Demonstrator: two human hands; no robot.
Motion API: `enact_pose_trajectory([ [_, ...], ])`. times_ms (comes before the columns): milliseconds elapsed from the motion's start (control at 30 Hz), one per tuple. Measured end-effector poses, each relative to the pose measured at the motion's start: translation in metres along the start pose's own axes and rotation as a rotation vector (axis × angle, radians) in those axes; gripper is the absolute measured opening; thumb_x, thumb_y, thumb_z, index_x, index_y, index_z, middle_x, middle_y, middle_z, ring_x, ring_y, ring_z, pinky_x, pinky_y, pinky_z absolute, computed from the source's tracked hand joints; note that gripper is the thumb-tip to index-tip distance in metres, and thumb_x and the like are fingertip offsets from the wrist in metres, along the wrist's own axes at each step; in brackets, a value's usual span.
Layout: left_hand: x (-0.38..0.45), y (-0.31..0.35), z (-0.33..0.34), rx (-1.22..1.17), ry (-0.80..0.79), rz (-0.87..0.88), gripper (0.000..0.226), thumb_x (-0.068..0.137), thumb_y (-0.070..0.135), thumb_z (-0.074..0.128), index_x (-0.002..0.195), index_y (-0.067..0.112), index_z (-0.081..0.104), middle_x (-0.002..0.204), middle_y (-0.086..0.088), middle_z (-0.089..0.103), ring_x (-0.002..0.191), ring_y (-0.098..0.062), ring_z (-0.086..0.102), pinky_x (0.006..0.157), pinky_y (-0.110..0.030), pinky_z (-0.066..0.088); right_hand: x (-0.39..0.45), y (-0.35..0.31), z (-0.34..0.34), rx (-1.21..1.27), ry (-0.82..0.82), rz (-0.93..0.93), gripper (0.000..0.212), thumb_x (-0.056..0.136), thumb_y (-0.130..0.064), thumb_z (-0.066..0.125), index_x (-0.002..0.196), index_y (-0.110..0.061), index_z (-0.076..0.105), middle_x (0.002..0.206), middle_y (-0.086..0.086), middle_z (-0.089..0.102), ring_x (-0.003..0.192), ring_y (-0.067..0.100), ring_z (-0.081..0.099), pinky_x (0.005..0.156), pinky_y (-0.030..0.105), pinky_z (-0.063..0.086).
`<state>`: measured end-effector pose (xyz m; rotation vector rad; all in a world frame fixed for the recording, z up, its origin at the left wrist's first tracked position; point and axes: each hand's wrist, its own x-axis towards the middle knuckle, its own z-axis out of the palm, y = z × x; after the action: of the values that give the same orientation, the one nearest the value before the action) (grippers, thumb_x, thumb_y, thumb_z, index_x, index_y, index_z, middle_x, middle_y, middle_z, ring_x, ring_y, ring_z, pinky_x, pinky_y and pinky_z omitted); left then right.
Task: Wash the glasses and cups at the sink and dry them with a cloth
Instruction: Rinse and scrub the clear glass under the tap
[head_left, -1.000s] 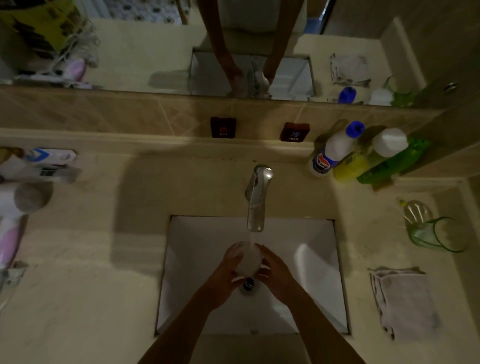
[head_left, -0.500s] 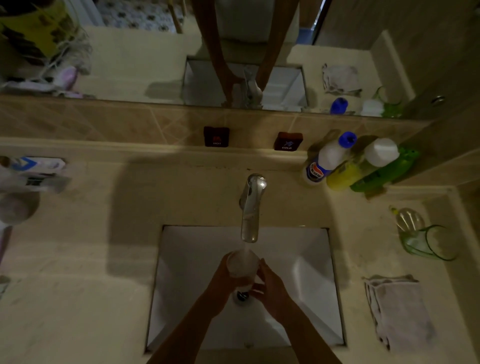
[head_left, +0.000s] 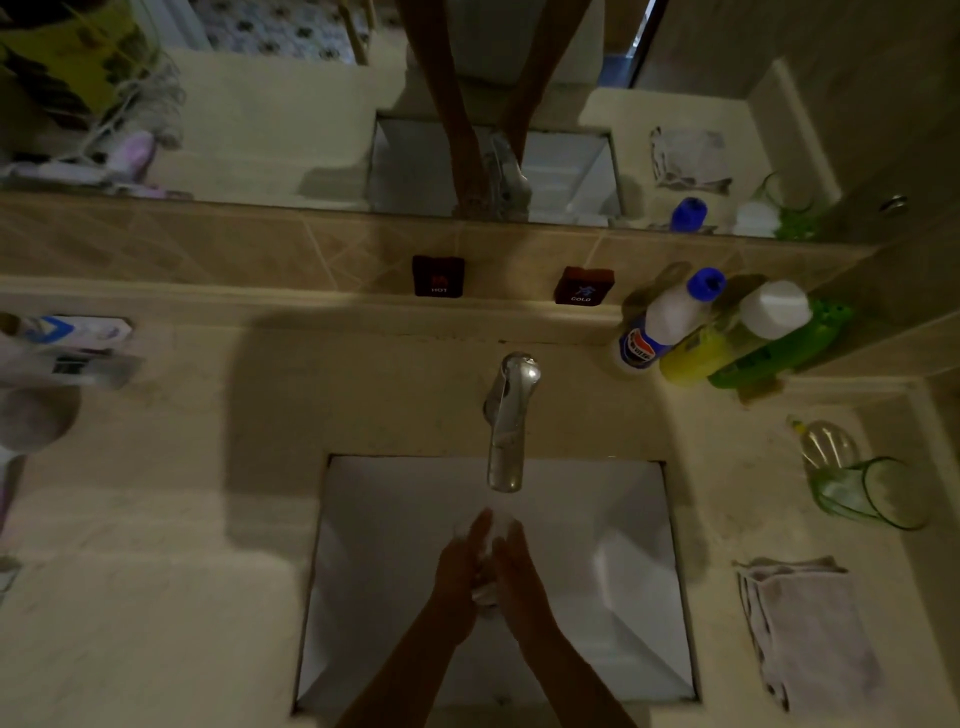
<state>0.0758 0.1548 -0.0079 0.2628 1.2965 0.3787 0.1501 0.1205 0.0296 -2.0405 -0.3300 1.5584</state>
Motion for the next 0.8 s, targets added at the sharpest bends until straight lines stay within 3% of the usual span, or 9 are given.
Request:
enact_pose_trajectory([
  [67, -0.001, -0.001, 0.002, -0.044, 0.003, -0.002, 0.041, 0.093, 0.041, 0.067, 0.107, 0.004, 0.074, 0.092, -0.013, 0.079, 0.086, -0.030, 0.074, 0.076, -0.038, 0.057, -0.003, -0.004, 0.006, -0.228, 0.033, -0.122, 0.081, 0.091, -0.068, 0.029, 0.156, -0.021, 0.015, 0.159, 0.008, 0.027, 0.140, 0.027, 0.038, 0.109, 0.040, 0.042],
  [133, -0.002, 0.000, 0.005, -0.078, -0.012, -0.037, 0.041, 0.092, 0.042, 0.066, 0.106, 0.005, 0.074, 0.095, -0.012, 0.080, 0.092, -0.029, 0.074, 0.081, -0.039, 0.057, -0.002, -0.011, 0.010, -0.345, 0.082, -0.155, 0.077, 0.095, -0.063, 0.029, 0.156, -0.019, 0.013, 0.158, 0.010, 0.027, 0.142, 0.028, 0.035, 0.113, 0.044, 0.038],
  [200, -0.003, 0.001, 0.007, -0.110, -0.050, -0.028, 0.058, 0.082, 0.050, 0.070, 0.114, 0.002, 0.072, 0.103, -0.018, 0.077, 0.092, -0.031, 0.075, 0.083, -0.041, 0.059, 0.007, -0.016, 0.012, -0.381, 0.134, -0.100, 0.063, 0.102, -0.048, 0.031, 0.154, -0.015, 0.018, 0.151, 0.014, 0.038, 0.135, 0.031, 0.045, 0.108, 0.043, 0.043],
  [333, 0.001, -0.001, 0.003, -0.185, -0.172, -0.049, 0.089, 0.058, 0.061, 0.089, 0.119, -0.001, 0.069, 0.093, -0.019, 0.074, 0.065, -0.026, 0.073, 0.057, -0.032, 0.057, 0.023, -0.038, 0.002, -0.255, 0.123, 0.065, 0.043, 0.104, -0.041, 0.032, 0.125, -0.010, 0.052, 0.122, 0.016, 0.064, 0.106, 0.031, 0.064, 0.085, 0.038, 0.053],
  [433, 0.001, -0.005, -0.003, -0.139, -0.127, -0.019, 0.080, 0.065, 0.061, 0.084, 0.115, 0.000, 0.073, 0.110, -0.028, 0.072, 0.096, -0.042, 0.072, 0.081, -0.047, 0.061, 0.028, -0.040, -0.008, 0.156, -0.031, 0.160, 0.045, 0.104, -0.041, 0.037, 0.100, -0.007, 0.067, 0.096, 0.016, 0.073, 0.082, 0.028, 0.070, 0.070, 0.034, 0.056],
  [533, -0.001, -0.004, -0.007, -0.134, -0.048, -0.001, 0.076, 0.075, 0.061, 0.077, 0.119, -0.001, 0.071, 0.122, -0.032, 0.066, 0.109, -0.048, 0.062, 0.096, -0.053, 0.048, 0.024, -0.035, -0.011, 0.285, -0.055, 0.201, 0.053, 0.101, -0.046, 0.041, 0.113, -0.001, 0.067, 0.100, 0.018, 0.074, 0.090, 0.032, 0.070, 0.075, 0.035, 0.056],
  [633, 0.001, -0.002, -0.003, -0.193, -0.019, -0.027, 0.068, 0.087, 0.051, 0.070, 0.127, -0.003, 0.061, 0.081, -0.022, 0.069, 0.064, -0.033, 0.069, 0.060, -0.036, 0.056, 0.008, -0.034, -0.008, 0.218, -0.096, 0.153, 0.047, 0.103, -0.042, 0.037, 0.125, -0.005, 0.057, 0.091, 0.010, 0.073, 0.080, 0.024, 0.066, 0.059, 0.021, 0.054],
  [700, -0.002, 0.006, 0.004, -0.131, 0.085, 0.034, 0.053, 0.086, 0.047, 0.072, 0.111, 0.001, 0.064, 0.055, -0.007, 0.057, 0.040, -0.020, 0.054, 0.040, -0.024, 0.044, -0.001, -0.031, -0.004, 0.071, -0.073, 0.053, 0.047, 0.102, -0.046, 0.039, 0.138, -0.016, 0.045, 0.110, 0.007, 0.068, 0.084, 0.017, 0.066, 0.063, 0.023, 0.056],
  [800, -0.003, 0.010, 0.010, -0.096, 0.143, 0.062, 0.048, 0.087, 0.042, 0.073, 0.104, -0.003, 0.069, 0.069, -0.009, 0.066, 0.057, -0.024, 0.064, 0.045, -0.025, 0.048, -0.007, -0.016, 0.006, -0.059, -0.039, -0.105, 0.073, 0.095, -0.051, 0.051, 0.154, -0.021, 0.019, 0.151, 0.003, 0.039, 0.122, 0.020, 0.056, 0.095, 0.033, 0.053],
])
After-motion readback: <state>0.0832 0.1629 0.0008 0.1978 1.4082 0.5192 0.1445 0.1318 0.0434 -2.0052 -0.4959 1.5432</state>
